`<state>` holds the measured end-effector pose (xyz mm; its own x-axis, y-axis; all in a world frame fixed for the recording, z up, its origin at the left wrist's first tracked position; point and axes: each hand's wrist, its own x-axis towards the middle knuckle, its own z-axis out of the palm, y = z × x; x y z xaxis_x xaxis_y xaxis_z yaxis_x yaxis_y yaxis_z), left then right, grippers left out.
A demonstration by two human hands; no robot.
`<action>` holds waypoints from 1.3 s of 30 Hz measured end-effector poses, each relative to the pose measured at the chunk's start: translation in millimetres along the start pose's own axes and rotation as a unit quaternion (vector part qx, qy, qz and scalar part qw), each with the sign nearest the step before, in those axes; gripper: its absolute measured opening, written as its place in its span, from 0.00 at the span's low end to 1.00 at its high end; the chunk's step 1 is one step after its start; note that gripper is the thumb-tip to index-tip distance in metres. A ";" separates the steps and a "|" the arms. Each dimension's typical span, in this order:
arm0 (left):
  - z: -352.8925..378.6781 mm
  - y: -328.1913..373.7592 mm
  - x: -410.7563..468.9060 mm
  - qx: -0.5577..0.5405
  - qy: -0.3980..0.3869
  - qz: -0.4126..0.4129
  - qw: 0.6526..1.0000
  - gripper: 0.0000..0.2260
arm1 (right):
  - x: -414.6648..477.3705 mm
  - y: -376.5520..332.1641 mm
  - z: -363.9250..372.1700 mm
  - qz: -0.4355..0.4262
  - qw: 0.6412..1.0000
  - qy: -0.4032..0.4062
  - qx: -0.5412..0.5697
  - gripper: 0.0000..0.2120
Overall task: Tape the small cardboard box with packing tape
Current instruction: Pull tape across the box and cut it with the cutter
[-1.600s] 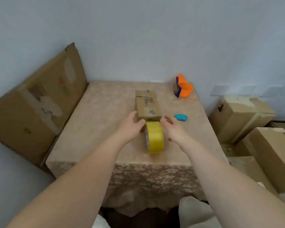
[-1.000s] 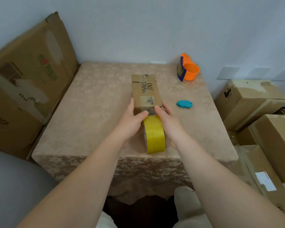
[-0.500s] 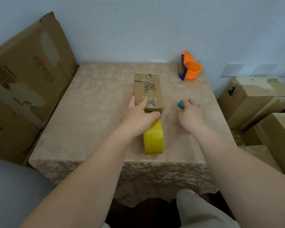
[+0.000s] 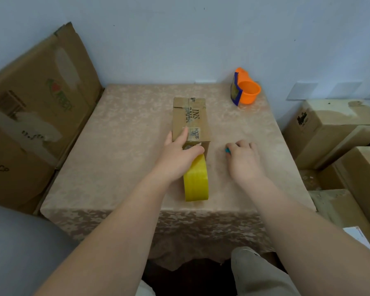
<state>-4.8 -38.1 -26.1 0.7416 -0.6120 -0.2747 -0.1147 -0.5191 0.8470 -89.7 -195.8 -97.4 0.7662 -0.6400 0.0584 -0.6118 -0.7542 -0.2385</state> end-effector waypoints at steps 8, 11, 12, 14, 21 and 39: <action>-0.2 -1.0 -9.6 -0.063 0.031 -0.027 0.997 0.37 | -29.3 -7.1 -23.8 -0.076 0.989 -0.047 -0.115 0.17; -1.1 -1.1 -17.3 -0.075 0.021 -0.025 0.997 0.35 | -34.5 -7.8 -27.8 -0.061 0.992 -0.055 -0.100 0.19; -1.9 -1.5 -19.2 -0.081 0.018 -0.020 0.996 0.33 | -36.0 -6.9 -29.7 -0.047 0.994 -0.059 -0.084 0.20; -2.8 -3.4 -22.2 -0.094 0.014 -0.011 0.995 0.30 | -40.6 -5.5 -33.5 -0.016 0.998 -0.054 -0.030 0.19; 2.2 -10.5 -28.3 -0.137 0.016 -0.003 0.990 0.29 | -53.4 -38.3 -39.0 0.097 0.934 0.055 0.340 0.14; -1.9 -32.5 -2.4 -0.133 -0.033 0.023 0.990 0.37 | -29.6 -52.9 -41.0 0.060 0.785 0.041 0.615 0.09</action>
<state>-1.7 -18.6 -52.0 0.6931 -0.6743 -0.2546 0.0370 -0.3195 0.9469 -88.2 -143.0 -46.8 0.6707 -0.7416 0.0143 0.0122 -0.0081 -0.9999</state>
